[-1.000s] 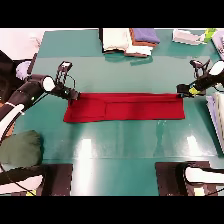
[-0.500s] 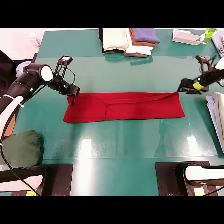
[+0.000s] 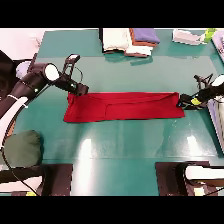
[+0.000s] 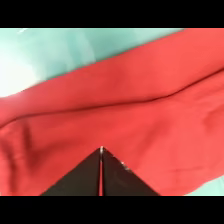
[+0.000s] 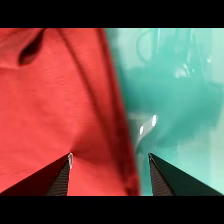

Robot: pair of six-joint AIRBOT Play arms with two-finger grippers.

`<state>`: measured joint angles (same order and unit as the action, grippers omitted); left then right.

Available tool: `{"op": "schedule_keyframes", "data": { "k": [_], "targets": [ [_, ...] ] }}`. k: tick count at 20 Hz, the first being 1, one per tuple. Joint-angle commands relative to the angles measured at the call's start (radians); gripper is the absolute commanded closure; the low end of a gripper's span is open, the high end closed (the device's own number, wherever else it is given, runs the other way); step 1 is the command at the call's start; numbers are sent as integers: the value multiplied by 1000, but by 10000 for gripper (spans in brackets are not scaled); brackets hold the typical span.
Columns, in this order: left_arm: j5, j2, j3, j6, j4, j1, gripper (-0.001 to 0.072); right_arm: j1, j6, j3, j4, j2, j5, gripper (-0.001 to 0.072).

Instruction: Fold the shirts.

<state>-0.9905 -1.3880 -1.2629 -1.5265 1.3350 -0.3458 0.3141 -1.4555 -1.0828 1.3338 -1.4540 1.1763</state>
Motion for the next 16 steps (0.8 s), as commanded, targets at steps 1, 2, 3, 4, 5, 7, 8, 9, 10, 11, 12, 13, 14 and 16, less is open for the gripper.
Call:
{"op": "schedule_keyframes", "data": {
  "k": [1, 2, 3, 4, 5, 7, 8, 9, 10, 11, 12, 13, 14, 16],
  "targets": [
    [37, -1, -1, -14, -16, -34, 683, -37, 3, 29, -7, -2, -52, 230],
    [37, -1, -1, -14, -31, -33, 683, -45, 3, 29, -7, -2, -56, 276],
    [37, -1, -1, -14, -32, -33, 683, -47, 3, 29, -7, -4, -55, 278],
    [39, -3, -1, -18, -34, -34, 684, -52, 3, 29, -7, -7, -55, 359],
    [39, -7, -1, -18, -35, -34, 684, -56, 11, 29, -2, -7, -51, 536],
    [37, -24, -1, -18, -64, -34, 684, -56, 25, 29, -2, 11, -47, 691],
    [41, -39, -1, -18, -97, -34, 684, -56, 25, 29, -2, 34, -42, 693],
    [45, -57, -1, -17, -148, -34, 685, -56, 25, 29, -1, 66, -30, 693],
    [56, -78, -1, -14, -193, -34, 685, -57, 25, 29, 0, 105, -17, 694],
    [75, -98, -4, -6, -221, -42, 685, -57, 25, 29, -7, 151, -2, 694],
    [100, -115, -8, -6, -220, -62, 686, -58, 24, 25, -9, 198, 14, 695],
    [119, -134, -23, -6, -220, -88, 686, -69, 24, 8, -8, 236, 43, 695],
    [131, -157, -47, -5, -220, -118, 685, -83, 23, -20, -9, 271, 73, 695],
    [143, -216, -112, 6, -216, -183, 686, -130, -6, -90, -8, 328, 121, 695]
  ]
}}
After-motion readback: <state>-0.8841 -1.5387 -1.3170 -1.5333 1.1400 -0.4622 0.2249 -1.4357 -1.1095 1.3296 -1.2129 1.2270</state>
